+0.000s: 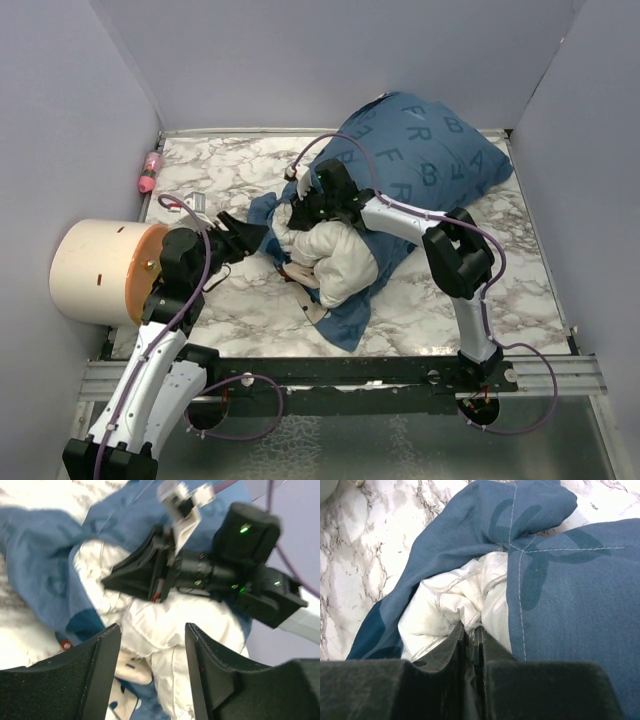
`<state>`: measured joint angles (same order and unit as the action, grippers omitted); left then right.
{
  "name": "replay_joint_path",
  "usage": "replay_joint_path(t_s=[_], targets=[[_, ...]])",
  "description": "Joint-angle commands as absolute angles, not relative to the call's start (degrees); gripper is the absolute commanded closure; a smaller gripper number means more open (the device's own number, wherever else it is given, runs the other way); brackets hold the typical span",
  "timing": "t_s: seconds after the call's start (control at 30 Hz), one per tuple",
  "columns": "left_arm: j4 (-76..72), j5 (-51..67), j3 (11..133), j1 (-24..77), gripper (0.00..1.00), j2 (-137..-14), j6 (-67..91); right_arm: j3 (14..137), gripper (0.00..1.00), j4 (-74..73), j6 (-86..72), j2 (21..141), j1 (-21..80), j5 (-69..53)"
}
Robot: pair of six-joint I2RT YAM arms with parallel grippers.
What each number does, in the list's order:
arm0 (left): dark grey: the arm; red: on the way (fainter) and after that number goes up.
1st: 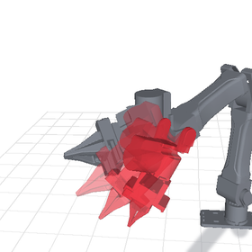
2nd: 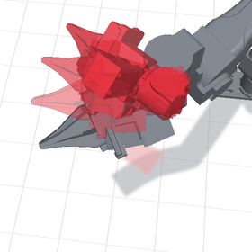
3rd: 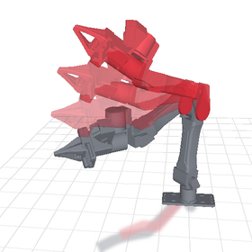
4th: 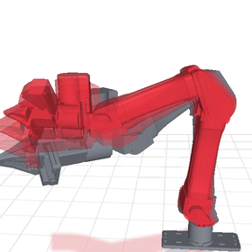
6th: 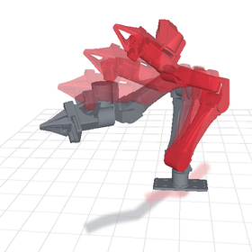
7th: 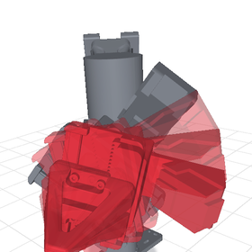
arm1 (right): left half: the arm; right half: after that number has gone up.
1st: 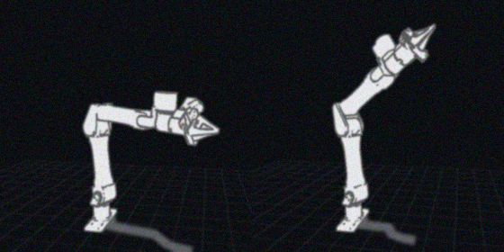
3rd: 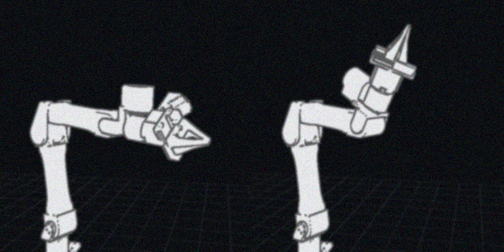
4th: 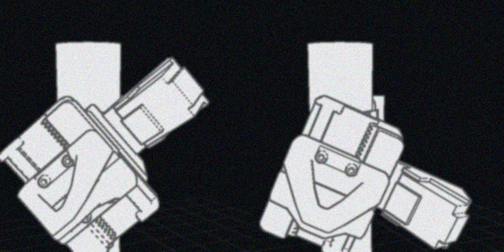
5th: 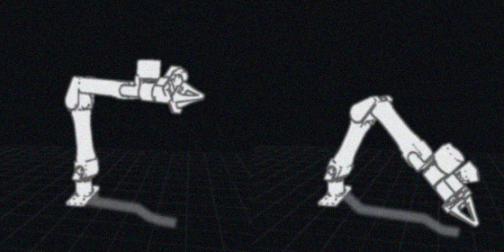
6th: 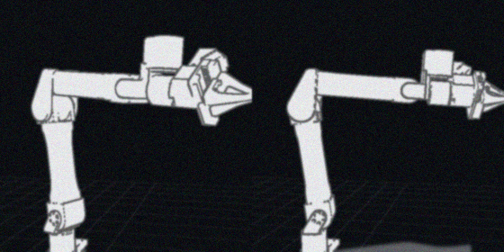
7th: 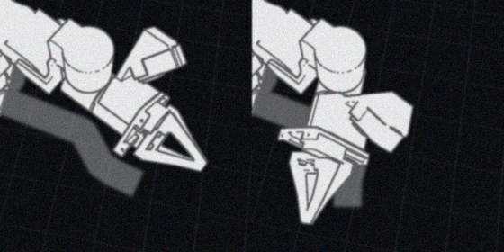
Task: Put the pillow into the pillowcase
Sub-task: Stuff the pillow into the pillowcase.
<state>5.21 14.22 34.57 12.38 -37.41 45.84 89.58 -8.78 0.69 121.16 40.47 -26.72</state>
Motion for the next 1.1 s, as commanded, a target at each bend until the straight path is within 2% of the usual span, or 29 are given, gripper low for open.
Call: replay_joint_path(t_s=[0.0, 0.07, 0.17, 0.33, 0.47, 0.5, 0.63, 0.7, 0.77, 0.83, 0.93, 1.07], targets=[[8.67, 15.58, 30.63, 12.26, 0.47, -37.36, 49.07, 84.33, 0.91, -16.77, 1.44, 127.63, 38.67, -24.96], [3.17, 15.77, 28.35, 12.47, 0.51, -39.83, 51.09, 84.23, 0.91, -16.48, 1.32, 127.53, 38.67, -25.04], [-2.16, 12.75, 28.1, 13.8, 0.51, -49.69, 49.75, 83.7, 0.91, -15.99, 1.05, 126.91, 38.67, -24.87], [-5.56, 10.35, 33.55, 15.65, 0.38, -66.07, 44.46, 83.62, 0.9, -15.77, 1.04, 126.62, 38.67, -25.23], [-5.23, 8.5, 35.6, 15.82, 0.38, -74.36, 41.22, 83.78, 0.9, -15.64, 1.04, 126.46, 38.67, -25.44], [-4.52, 8.35, 36.07, 15.75, 0.42, -75.69, 40.89, 83.76, 0.9, -15.64, 1.05, 126.39, 38.67, -25.2], [-2.92, 8.53, 36.45, 15.82, 0.7, -76.92, 40.25, 83.88, 0.91, -15.86, 0.92, 126.17, 38.55, -22.91], [-1.97, 8.11, 35.99, 15.82, 0.79, -75.91, 39.67, 84.5, 0.91, -16.34, 1.19, 126.57, 38.51, -22.47], [-0.89, 7.84, 35.77, 15.8, 0.84, -75.3, 38.91, 85.35, 0.91, -16.76, 1.22, 127.26, 38.37, -22.48], [-0.06, 7.96, 35.77, 15.82, 0.84, -75.07, 38.32, 86.28, 0.91, -17.12, 1.16, 127.85, 38.32, -22.58], [-0.15, 9.75, 35.53, 15.82, 0.68, -75.42, 38.14, 86.93, 0.91, -17.4, 1.14, 128.1, 38.32, -22.76], [-0.33, 11.77, 35.16, 15.76, 0.65, -75.98, 38.23, 87.1, 0.9, -17.73, 1.32, 128.05, 38.32, -22.69]])
